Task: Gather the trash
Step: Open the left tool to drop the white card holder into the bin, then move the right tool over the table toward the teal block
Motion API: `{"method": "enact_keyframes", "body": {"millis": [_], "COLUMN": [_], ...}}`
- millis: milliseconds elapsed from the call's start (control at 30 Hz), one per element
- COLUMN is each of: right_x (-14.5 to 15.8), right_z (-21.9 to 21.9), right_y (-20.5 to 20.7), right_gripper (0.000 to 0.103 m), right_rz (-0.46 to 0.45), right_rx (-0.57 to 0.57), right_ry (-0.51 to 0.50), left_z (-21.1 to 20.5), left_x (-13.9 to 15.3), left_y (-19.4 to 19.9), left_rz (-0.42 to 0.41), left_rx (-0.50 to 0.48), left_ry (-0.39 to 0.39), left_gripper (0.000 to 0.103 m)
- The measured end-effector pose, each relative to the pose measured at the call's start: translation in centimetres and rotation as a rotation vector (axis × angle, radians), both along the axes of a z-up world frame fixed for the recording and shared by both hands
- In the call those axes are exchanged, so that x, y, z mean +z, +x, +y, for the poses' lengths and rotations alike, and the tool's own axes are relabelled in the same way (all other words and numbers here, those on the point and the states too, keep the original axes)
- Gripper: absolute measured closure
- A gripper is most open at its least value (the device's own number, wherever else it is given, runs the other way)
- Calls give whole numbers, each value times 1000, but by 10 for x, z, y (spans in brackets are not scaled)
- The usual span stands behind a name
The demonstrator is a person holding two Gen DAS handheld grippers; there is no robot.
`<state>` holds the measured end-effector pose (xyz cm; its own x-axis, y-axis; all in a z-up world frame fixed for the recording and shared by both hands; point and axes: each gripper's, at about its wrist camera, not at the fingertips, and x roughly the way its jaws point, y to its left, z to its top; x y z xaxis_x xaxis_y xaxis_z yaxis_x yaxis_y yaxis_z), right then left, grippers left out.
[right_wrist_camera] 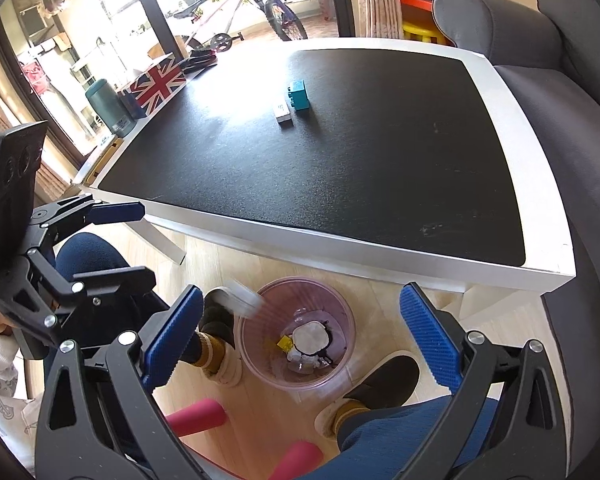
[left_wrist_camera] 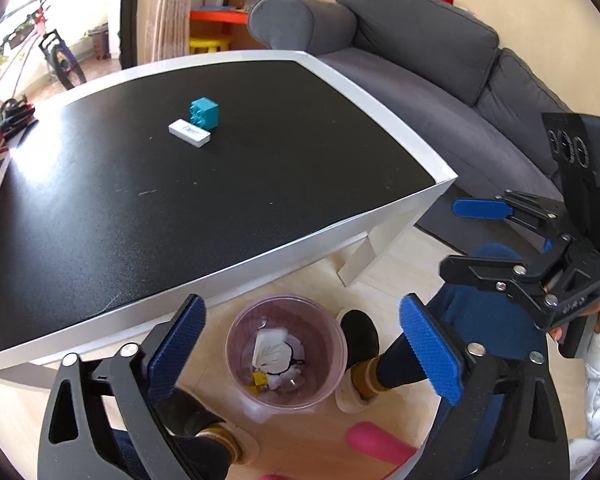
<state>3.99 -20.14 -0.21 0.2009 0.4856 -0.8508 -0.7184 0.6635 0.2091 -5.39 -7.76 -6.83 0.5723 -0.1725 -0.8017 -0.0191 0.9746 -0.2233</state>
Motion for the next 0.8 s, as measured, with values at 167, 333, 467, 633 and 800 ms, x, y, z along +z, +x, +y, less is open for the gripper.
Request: {"method": "enact_keyframes", "body": {"millis": [167,333,467,633,800], "right_x": [-4,-3,-1,1,7], "right_z": [2,5,6,8,13], "right_y": [0,-1,-1,-1,3], "right_gripper": [6,6,6,6,6], "right_rz": [12,14,10,5,-5], "right_rx": [2,8,9,13,21], "right_ry": [-2,0,2,5,12], "left_z": [4,5,6,10,17], "left_x": [-1,0,1,4,10], "left_y": [-1,-1,-2,-2,-3], "left_rz": [11,12,8,2,-10], "left_rx": [18,23,25,36,54], "left_ry": [9,2,0,-1,4], "left_gripper": [8,8,8,8,8]}}
